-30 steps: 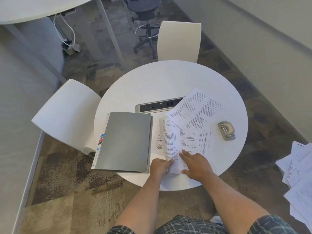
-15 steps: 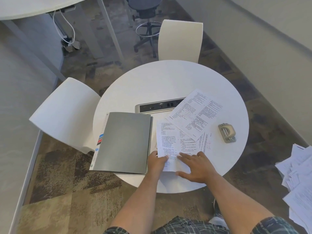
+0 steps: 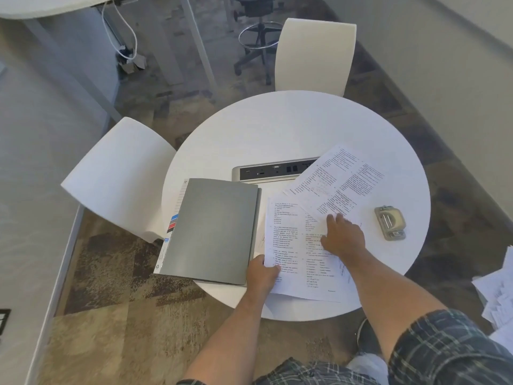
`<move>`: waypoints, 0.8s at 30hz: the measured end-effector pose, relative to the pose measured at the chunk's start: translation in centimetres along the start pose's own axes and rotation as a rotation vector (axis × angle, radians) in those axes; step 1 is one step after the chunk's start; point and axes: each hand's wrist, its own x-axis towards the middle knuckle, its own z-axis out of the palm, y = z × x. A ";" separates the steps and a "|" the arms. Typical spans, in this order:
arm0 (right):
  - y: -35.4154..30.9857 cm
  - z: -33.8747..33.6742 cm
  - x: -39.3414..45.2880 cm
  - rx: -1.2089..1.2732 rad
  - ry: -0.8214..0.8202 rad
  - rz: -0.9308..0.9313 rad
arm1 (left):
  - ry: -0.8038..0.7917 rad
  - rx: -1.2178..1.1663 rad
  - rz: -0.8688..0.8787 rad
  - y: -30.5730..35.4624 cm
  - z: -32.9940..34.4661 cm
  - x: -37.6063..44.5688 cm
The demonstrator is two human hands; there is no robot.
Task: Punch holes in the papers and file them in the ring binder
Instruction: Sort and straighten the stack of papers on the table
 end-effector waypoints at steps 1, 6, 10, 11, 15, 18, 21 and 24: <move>0.0 0.1 0.2 -0.040 0.010 -0.009 | 0.000 0.001 -0.005 -0.1 0.0 0.1; -0.3 0.1 0.7 -0.172 0.057 -0.048 | -0.004 -0.008 -0.025 0.1 -0.1 0.3; -0.5 0.2 0.7 -0.275 0.099 -0.087 | -0.005 -0.026 -0.038 0.2 -0.2 0.4; -0.5 0.2 0.6 -0.290 0.108 -0.097 | -0.008 -0.033 -0.039 0.2 -0.2 0.4; -0.6 0.0 0.6 -0.302 0.133 -0.102 | -0.019 -0.046 -0.039 0.3 -0.2 0.3; -0.8 -0.1 0.5 -0.316 0.110 -0.091 | -0.012 -0.041 -0.039 0.3 -0.1 0.3; -0.7 -0.3 0.3 -0.318 0.062 -0.092 | 0.001 -0.040 -0.033 0.3 0.1 0.2; -0.4 -0.6 0.1 -0.227 0.078 -0.070 | 0.013 -0.035 -0.034 0.4 0.2 0.0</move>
